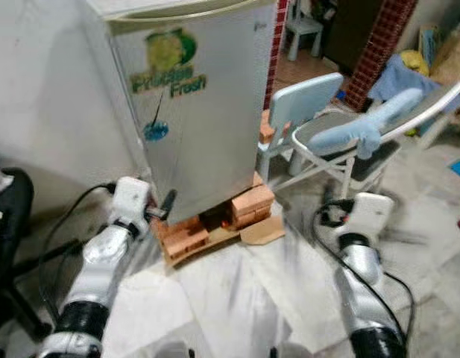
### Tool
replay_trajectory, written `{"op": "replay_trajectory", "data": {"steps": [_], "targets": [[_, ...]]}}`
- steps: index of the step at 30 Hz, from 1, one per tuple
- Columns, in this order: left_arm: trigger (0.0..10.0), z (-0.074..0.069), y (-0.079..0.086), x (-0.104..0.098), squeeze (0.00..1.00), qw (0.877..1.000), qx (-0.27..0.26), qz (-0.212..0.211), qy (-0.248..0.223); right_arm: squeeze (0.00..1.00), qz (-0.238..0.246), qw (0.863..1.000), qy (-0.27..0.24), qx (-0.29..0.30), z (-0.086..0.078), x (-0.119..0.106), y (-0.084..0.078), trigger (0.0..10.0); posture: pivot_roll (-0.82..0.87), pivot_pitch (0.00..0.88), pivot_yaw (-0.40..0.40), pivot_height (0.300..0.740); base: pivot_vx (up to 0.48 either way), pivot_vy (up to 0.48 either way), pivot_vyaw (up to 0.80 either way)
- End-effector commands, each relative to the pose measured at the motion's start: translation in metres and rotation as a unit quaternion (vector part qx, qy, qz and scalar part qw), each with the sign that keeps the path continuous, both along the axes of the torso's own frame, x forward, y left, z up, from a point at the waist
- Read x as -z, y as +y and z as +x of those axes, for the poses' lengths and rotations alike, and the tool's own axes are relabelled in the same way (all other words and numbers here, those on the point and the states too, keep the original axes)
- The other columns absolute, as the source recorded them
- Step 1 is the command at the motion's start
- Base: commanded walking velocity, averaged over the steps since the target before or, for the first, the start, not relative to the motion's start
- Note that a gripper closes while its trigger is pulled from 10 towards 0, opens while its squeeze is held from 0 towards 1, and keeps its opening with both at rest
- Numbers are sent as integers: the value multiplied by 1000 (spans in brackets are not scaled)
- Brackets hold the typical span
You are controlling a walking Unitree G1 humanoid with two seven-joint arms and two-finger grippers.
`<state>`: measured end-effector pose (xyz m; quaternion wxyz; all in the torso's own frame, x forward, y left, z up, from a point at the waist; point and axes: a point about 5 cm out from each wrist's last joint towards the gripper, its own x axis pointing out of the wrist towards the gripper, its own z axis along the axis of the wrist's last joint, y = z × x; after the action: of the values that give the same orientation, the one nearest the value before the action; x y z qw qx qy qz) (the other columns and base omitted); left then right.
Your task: Restocking fridge
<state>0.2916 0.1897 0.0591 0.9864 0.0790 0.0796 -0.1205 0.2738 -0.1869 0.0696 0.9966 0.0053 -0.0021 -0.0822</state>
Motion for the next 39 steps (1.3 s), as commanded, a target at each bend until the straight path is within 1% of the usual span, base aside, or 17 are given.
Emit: {"op": "replay_trajectory", "data": {"steps": [1,5,10,13,16,18,22,24,26,30,35,39], "targets": [[10000,-4,-6,5,0,1000,4,-2,4,0,-11,1000,-1,5,0,-2,-8,10000,-36,0,9,740,0,480,0],[10000,-10,-4,7,0,1000,-4,-8,1,0,-11,1000,1,1,3,-3,-8,10000,-6,0,-23,740,0,480,0],[10000,-16,2,8,0,1000,-8,-15,-1,0,-18,999,-1,-32,11,-6,5,10000,18,0,-62,740,0,479,0],[10000,-19,3,10,0,1000,-16,-19,-1,0,-27,998,-7,-57,16,-10,14,10000,24,0,-82,740,0,471,-800],[10000,-20,0,9,0,999,-22,-23,-8,0,-30,997,-10,-65,19,-12,15,10000,30,0,-100,740,0,461,-740],[10000,-20,-1,7,0,999,-29,-23,-23,0,-30,997,-9,-72,21,-13,16,10000,37,0,-115,740,0,0,-209],[10000,-22,-1,7,0,999,-32,-26,-20,0,-31,997,-8,-77,23,-13,17,10000,44,0,-121,740,0,0,0],[10000,-25,1,8,0,999,-26,-25,-21,0,-32,996,-8,-81,24,-13,18,10000,47,0,-124,740,0,262,0],[10000,-26,1,9,0,999,-28,-28,-17,0,-33,996,-9,-84,24,-13,19,10000,50,0,-123,740,0,442,0],[10000,-27,2,8,0,999,-22,-20,-20,0,-34,995,-11,-88,25,-13,22,10000,47,0,-119,740,0,439,0],[10000,-26,3,6,0,999,-14,-13,-28,0,-37,995,-14,-88,23,-13,22,10000,42,0,-111,740,0,424,-780],[10000,-25,1,5,0,999,-8,-8,-33,0,-37,996,-13,-85,22,-12,20,10000,40,0,-107,740,276,392,-591]]}}
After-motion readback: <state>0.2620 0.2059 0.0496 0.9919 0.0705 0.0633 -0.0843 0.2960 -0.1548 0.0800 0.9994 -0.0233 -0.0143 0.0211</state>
